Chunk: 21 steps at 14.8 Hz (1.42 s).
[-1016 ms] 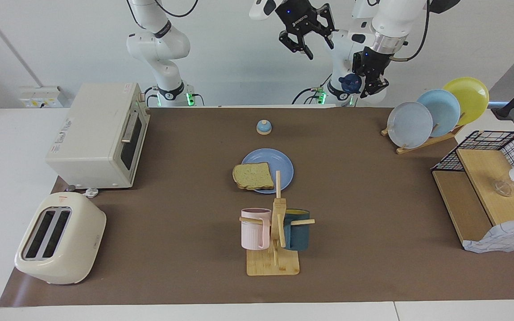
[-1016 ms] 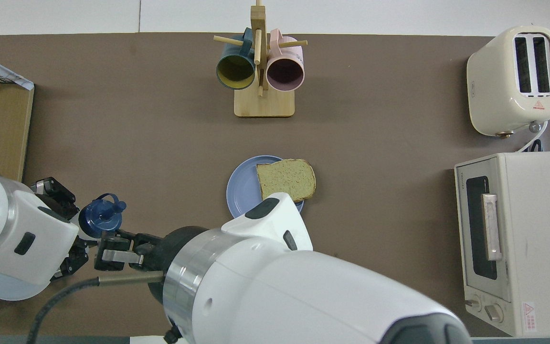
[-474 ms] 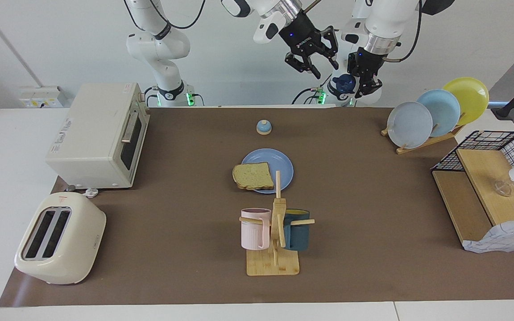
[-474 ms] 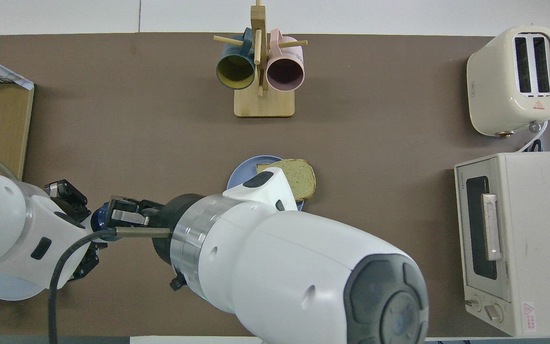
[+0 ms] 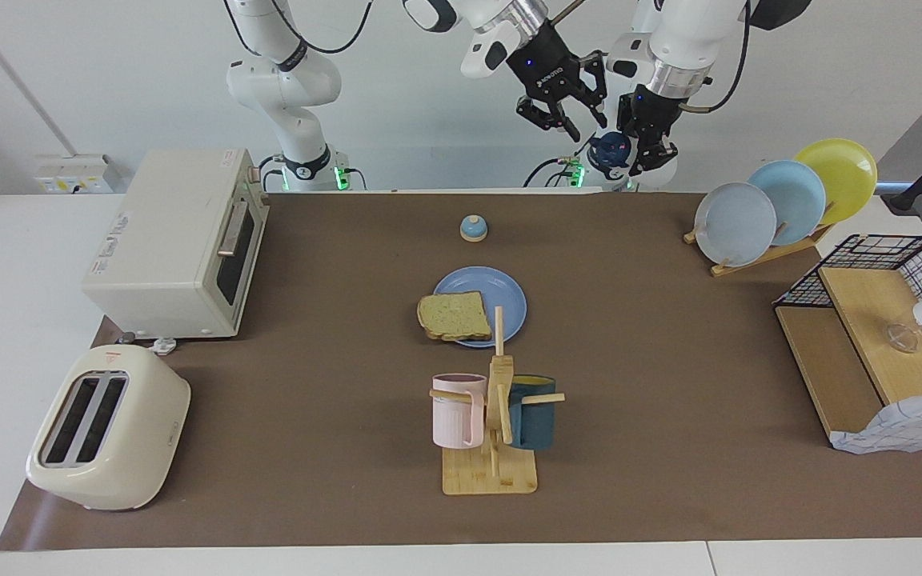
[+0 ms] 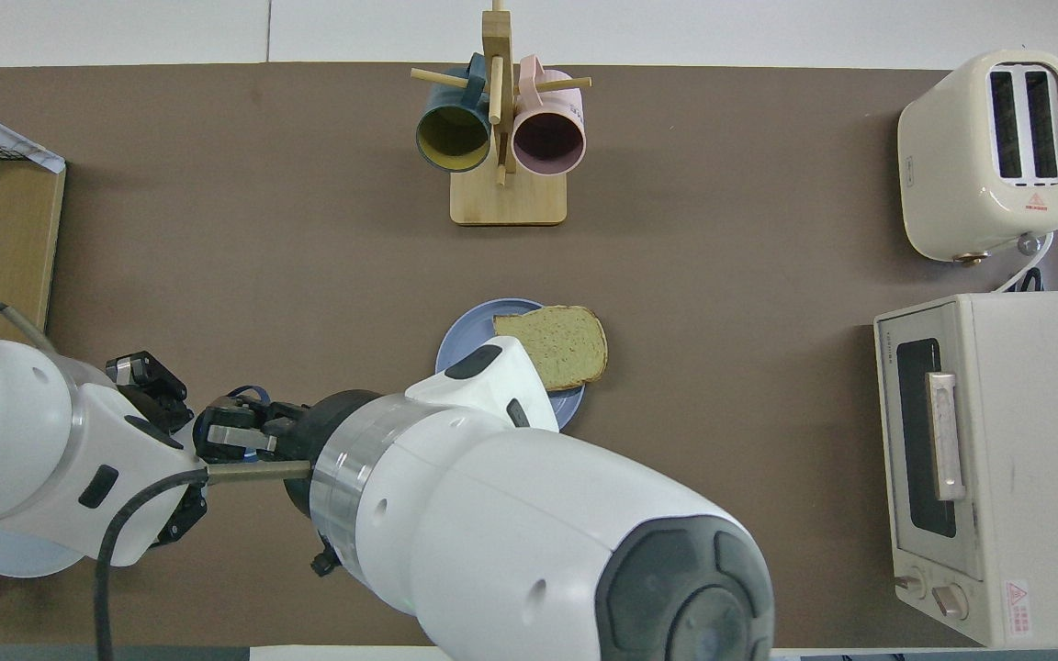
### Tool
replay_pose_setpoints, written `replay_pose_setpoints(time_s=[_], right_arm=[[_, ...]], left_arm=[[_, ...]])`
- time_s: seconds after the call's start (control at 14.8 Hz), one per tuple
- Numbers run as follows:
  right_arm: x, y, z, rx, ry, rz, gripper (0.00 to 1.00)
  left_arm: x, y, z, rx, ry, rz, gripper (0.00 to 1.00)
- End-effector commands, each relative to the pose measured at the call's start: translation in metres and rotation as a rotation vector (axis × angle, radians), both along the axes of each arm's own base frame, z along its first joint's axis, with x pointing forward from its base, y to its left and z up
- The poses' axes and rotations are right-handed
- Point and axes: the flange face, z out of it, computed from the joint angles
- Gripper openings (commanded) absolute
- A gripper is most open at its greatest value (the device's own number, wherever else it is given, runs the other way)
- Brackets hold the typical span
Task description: Put bread on plate and add seasoning
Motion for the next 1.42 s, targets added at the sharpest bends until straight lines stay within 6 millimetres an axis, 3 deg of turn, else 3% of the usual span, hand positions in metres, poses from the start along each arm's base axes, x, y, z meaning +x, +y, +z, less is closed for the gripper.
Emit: replay_pose_setpoints(time_s=[0.0, 0.34, 1.35], right_arm=[[0.0006, 0.0018, -0.0046, -0.006, -0.029, 0.014, 0.40], [0.0030, 0.0005, -0.0058, -0.005, -0.028, 0.012, 0.30], [0.0055, -0.0012, -0.0097, -0.010, -0.024, 0.009, 0.25]], left_arm=[[-0.0060, -0.0008, 0.0000, -0.014, -0.007, -0.002, 0.38], [-0.0065, -0.0010, -0.0003, -0.015, -0.003, 0.001, 0.38], [-0.0058, -0.0001, -0.0002, -0.031, 0.004, 0.014, 0.37]])
